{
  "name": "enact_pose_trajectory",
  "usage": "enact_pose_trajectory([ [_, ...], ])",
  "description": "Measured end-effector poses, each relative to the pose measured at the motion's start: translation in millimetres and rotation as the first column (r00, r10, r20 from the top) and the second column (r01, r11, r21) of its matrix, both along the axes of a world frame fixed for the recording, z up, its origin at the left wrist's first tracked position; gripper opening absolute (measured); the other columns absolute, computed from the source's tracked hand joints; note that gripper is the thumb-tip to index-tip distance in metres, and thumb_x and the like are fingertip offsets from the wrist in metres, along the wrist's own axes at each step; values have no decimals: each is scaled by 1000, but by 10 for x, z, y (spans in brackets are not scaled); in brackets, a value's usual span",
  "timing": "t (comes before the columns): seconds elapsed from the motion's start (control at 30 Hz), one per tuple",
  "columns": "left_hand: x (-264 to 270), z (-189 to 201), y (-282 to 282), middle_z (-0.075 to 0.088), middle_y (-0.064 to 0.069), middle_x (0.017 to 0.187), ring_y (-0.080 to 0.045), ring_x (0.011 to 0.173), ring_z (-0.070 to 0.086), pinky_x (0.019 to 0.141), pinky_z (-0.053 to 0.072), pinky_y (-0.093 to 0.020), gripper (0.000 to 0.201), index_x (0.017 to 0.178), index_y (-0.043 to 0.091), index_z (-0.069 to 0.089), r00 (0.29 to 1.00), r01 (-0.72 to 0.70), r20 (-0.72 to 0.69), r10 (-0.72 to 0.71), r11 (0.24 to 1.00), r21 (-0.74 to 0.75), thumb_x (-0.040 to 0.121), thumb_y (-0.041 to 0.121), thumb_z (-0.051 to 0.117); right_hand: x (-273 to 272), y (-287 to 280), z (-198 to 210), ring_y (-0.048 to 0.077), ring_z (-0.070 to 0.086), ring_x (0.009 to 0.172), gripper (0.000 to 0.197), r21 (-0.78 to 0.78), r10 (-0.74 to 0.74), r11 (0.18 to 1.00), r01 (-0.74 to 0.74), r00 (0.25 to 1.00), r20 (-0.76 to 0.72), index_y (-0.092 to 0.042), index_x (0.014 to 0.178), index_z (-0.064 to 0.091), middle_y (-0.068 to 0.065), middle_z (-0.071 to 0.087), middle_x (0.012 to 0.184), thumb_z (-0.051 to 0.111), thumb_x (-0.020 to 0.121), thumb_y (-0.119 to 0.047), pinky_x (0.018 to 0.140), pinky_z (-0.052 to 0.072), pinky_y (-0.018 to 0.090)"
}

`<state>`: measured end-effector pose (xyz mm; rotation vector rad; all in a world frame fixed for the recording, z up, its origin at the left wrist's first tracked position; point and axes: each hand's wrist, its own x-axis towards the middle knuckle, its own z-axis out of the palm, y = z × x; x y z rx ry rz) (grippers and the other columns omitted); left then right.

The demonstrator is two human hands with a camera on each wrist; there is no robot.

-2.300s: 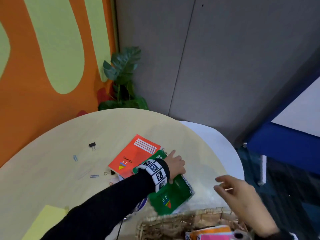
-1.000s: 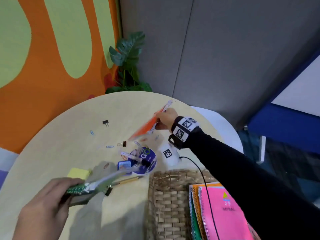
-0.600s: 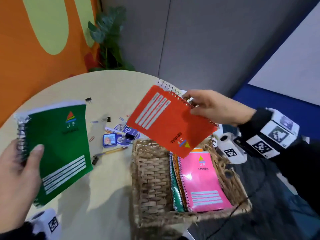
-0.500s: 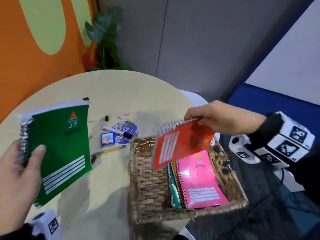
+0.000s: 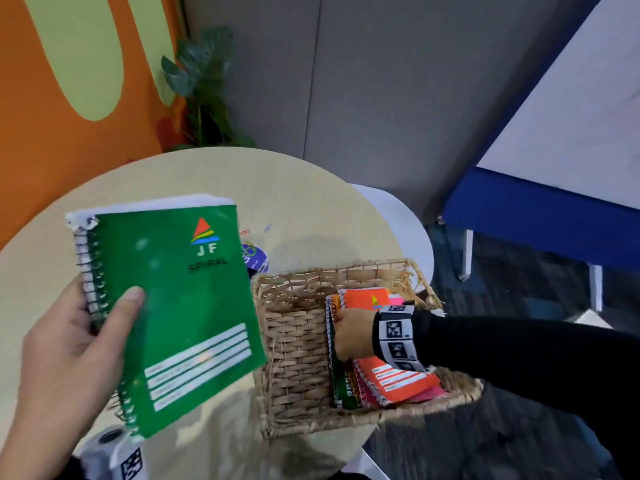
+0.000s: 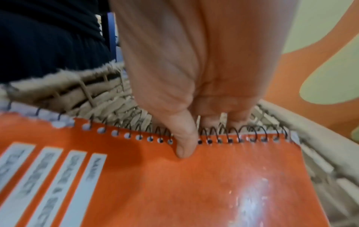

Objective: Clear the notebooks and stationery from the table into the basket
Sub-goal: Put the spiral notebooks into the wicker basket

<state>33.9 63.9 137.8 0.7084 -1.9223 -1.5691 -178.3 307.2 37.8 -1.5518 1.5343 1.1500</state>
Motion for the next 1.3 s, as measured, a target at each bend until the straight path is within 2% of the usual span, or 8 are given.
enact_pose_trajectory([
  [0.1,-184,103,217,75,29,88,11,73,71,64,58,-7,40,97,39,65,987,161,16,-160,987,-16,98,1,51,-15,100,4,14,70,83,34,-370,94,922,-117,992,-78,-32,89,72,-8,75,88,84,60,-18,82,52,28],
  [0.27,-536,208,611,72,5,118,-18,109,69,94,54,-40,33,117,31,57,901,408,66,-428,891,198,100,5,47,-182,388,401,29,46,128,65,-823,-374,476,311,918,130,-24,131,49,7,49,141,69,73,0,109,35,53],
  [0.4,-1024,143,1029,67,0,125,-20,111,66,94,54,-37,38,118,25,51,764,524,121,-634,719,457,100,-5,38,-296,982,707,30,56,113,31,-847,-632,-46,530,641,435,-9,113,62,13,57,122,62,82,-4,103,43,37],
  [0.6,-1691,-344,1623,63,-18,131,-34,112,64,88,58,-43,53,134,2,51,657,461,150,-739,552,695,93,-21,28,90,1675,746,13,54,104,28,-851,-693,-361,382,500,519,-5,104,65,10,60,110,64,79,8,89,28,0],
  [0.77,-1898,-896,1832,75,-12,103,-26,87,74,75,62,-43,40,125,3,54,585,332,291,-757,551,766,96,-15,33,380,1833,412,3,54,100,26,-768,-650,-443,463,424,631,-13,99,67,-2,59,105,64,80,5,91,29,-5],
  [0.93,-2278,-2149,1867,27,-11,161,-33,141,39,111,38,-56,90,153,18,22,484,296,432,-761,607,737,70,8,57,475,1747,246,-5,55,100,56,-707,-608,-443,551,395,689,-49,90,57,-16,61,101,64,80,5,85,33,-5],
  [1.2,-1692,-560,1494,63,-1,99,-21,93,59,74,49,-15,39,138,12,49,391,673,497,-775,609,419,98,13,48,346,1485,144,1,61,93,61,-673,-623,-359,646,371,689,-62,90,52,-17,62,102,67,81,-4,80,44,12],
  [1.3,-1565,-356,1081,65,-2,128,-20,118,60,94,48,-24,39,136,13,55,511,768,577,-637,640,26,97,21,52,263,1277,213,1,61,93,55,-668,-628,-343,660,367,686,-62,88,53,-18,65,99,68,82,-10,78,48,19],
])
